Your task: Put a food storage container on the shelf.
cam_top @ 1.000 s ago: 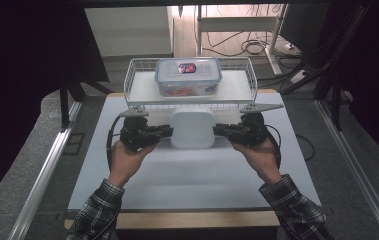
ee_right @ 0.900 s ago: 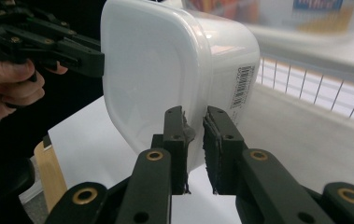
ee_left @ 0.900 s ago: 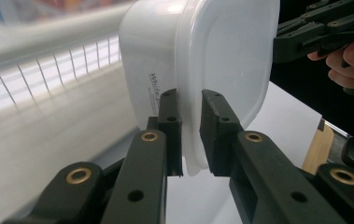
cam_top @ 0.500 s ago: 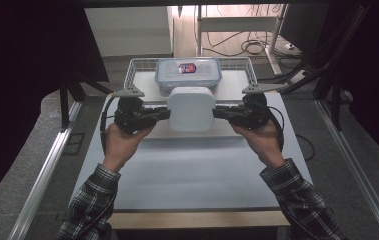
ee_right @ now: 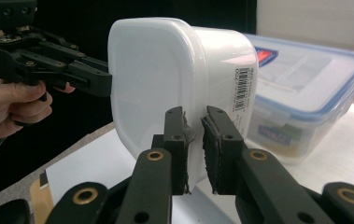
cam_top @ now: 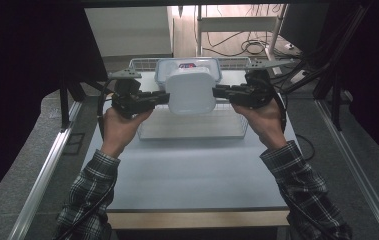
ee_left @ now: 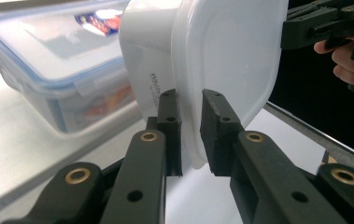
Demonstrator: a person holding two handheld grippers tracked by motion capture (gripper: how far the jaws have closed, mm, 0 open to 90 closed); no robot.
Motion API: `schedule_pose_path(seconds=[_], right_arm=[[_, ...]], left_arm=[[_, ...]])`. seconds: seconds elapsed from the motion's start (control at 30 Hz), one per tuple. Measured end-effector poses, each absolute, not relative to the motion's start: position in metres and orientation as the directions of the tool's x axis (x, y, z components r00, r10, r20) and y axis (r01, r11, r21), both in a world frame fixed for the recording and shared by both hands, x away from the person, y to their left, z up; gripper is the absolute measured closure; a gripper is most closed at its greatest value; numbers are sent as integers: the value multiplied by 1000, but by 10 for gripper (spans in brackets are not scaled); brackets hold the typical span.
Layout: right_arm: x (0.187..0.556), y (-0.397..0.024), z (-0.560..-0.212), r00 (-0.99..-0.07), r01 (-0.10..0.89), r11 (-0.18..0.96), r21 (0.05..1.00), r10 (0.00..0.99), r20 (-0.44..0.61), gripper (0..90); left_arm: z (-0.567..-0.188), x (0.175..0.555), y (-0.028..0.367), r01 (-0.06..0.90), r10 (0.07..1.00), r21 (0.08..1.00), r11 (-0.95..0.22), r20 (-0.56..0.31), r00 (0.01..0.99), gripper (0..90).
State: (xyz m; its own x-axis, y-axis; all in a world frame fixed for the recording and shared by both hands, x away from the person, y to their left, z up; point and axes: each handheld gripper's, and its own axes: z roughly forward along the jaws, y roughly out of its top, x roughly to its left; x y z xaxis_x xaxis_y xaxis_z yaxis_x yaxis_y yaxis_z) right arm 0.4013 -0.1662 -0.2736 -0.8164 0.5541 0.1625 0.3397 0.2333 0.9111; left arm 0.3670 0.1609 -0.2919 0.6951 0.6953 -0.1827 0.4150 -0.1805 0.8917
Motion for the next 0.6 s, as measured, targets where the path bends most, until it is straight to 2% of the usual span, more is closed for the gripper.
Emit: schedule_pose_path(seconds=[0.6], right_arm=[[427,-157,-245,-801,326,201,924,578,157,785]], left_arm=[[-254,389,167,392,711,909,-146,-179,680,794]])
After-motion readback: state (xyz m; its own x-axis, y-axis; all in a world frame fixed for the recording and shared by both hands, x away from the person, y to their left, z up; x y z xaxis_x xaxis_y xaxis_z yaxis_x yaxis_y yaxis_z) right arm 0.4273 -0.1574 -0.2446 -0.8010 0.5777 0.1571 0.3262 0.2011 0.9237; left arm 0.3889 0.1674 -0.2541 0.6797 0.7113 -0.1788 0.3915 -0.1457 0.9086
